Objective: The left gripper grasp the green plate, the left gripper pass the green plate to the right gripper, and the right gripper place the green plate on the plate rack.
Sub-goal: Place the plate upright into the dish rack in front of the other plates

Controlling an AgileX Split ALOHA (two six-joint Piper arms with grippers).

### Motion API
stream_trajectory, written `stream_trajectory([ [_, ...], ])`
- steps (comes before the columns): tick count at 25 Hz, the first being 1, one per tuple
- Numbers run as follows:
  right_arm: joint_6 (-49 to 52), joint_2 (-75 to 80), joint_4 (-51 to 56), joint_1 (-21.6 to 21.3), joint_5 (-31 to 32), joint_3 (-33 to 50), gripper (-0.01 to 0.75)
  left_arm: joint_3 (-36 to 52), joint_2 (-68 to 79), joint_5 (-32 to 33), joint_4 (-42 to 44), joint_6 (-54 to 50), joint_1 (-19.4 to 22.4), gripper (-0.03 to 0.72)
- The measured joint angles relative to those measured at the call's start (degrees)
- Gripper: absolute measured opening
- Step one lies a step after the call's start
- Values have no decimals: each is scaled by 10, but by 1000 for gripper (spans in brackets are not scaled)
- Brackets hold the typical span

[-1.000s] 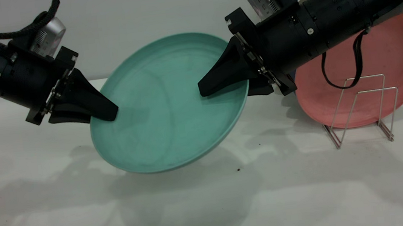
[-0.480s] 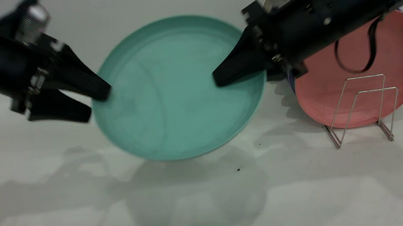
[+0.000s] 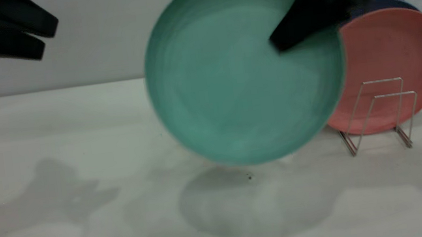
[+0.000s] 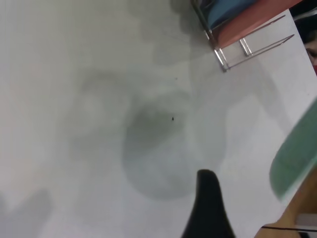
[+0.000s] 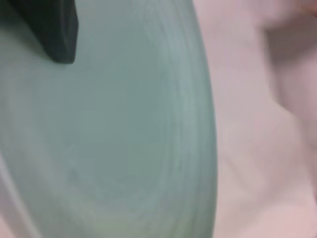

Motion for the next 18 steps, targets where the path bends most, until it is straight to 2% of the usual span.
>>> stream_trajectory([
  [4,-106,-76,-118,-4,-50,0,121,0,-1,3,4,2,0,575],
  [8,-129,-117,-225,-34,-80,0,121,0,-1,3,4,2,0,575],
  [14,-168,-119,-252,-108,-140,1,121,0,-1,3,4,3,0,575],
  [18,-204,-112,-234,-127,-151,1,121,0,-1,3,4,3,0,575],
])
